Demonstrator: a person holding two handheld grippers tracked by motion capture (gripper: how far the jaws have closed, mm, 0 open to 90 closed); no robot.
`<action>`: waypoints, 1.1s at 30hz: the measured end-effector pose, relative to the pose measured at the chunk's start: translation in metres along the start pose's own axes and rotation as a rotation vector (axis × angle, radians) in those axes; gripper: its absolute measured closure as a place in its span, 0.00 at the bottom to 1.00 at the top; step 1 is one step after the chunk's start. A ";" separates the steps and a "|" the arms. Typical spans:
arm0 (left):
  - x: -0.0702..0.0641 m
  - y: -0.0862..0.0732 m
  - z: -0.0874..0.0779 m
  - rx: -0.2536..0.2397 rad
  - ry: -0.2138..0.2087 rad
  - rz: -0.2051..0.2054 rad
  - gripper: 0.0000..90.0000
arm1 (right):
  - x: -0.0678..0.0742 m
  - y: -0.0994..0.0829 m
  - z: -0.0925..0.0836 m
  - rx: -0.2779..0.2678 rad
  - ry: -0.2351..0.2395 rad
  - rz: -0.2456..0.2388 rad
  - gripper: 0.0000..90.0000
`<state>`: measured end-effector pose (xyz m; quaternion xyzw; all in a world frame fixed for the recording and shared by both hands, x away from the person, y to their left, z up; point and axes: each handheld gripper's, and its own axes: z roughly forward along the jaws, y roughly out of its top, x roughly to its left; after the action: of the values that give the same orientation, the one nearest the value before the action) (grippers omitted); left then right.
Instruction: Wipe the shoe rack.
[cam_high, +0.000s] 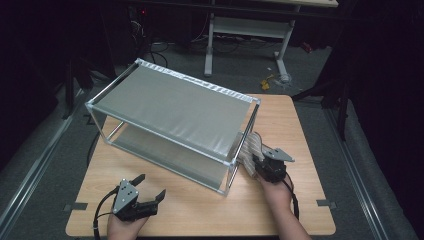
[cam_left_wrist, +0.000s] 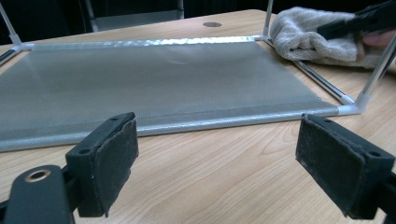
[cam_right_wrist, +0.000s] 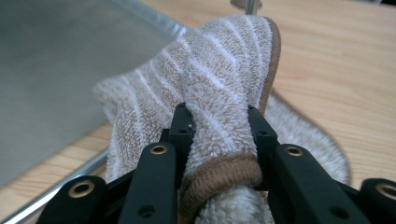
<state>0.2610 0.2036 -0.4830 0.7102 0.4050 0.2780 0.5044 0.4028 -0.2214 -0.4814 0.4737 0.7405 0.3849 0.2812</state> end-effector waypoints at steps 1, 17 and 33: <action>0.000 0.000 0.000 0.000 0.000 0.001 0.15 | 0.001 0.001 -0.004 -0.014 0.005 0.005 0.79; -0.002 0.001 0.000 -0.002 -0.013 0.006 0.17 | 0.010 -0.007 -0.055 -0.134 0.036 0.028 0.79; -0.005 0.001 0.003 0.004 -0.019 0.003 0.17 | 0.018 -0.014 -0.103 -0.263 0.068 0.045 0.79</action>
<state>0.2609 0.1977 -0.4832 0.7144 0.3998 0.2710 0.5063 0.3086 -0.2393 -0.4380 0.4359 0.6821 0.5005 0.3069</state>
